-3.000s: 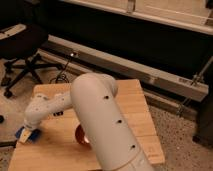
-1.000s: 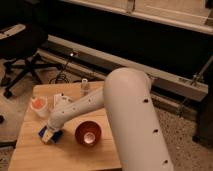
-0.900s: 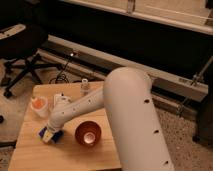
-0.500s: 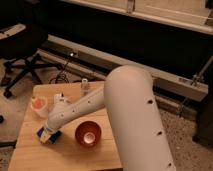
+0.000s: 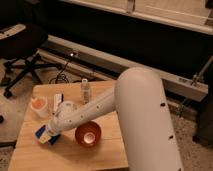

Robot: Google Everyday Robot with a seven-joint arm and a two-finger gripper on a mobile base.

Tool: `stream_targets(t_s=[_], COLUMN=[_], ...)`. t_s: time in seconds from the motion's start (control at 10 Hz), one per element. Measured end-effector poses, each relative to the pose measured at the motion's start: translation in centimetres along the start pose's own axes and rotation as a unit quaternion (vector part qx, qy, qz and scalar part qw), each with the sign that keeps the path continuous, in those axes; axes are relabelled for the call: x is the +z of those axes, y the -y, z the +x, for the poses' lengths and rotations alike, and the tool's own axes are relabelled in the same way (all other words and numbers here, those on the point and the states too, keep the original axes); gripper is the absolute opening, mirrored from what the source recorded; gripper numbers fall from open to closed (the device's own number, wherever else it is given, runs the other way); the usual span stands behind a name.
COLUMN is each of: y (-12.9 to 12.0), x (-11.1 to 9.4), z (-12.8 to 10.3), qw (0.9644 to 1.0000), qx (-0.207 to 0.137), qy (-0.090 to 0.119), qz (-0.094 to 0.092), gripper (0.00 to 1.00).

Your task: Wipe the white sponge on the table

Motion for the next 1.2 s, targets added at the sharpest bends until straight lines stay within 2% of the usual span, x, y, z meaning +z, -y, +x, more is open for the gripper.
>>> stream_targets(t_s=[0.3,0.6,1.2], y=[-0.9,-2.5,-5.9], x=[0.0,0.6,0.7], z=[0.4,1.2,4.4], qw=[0.9996,0.9989,0.997], qx=[-0.023,-0.042,-0.076], qy=[0.017,0.019,-0.013], qz=[-0.002,-0.006,-0.012], gripper=[0.11,0.11,0.11])
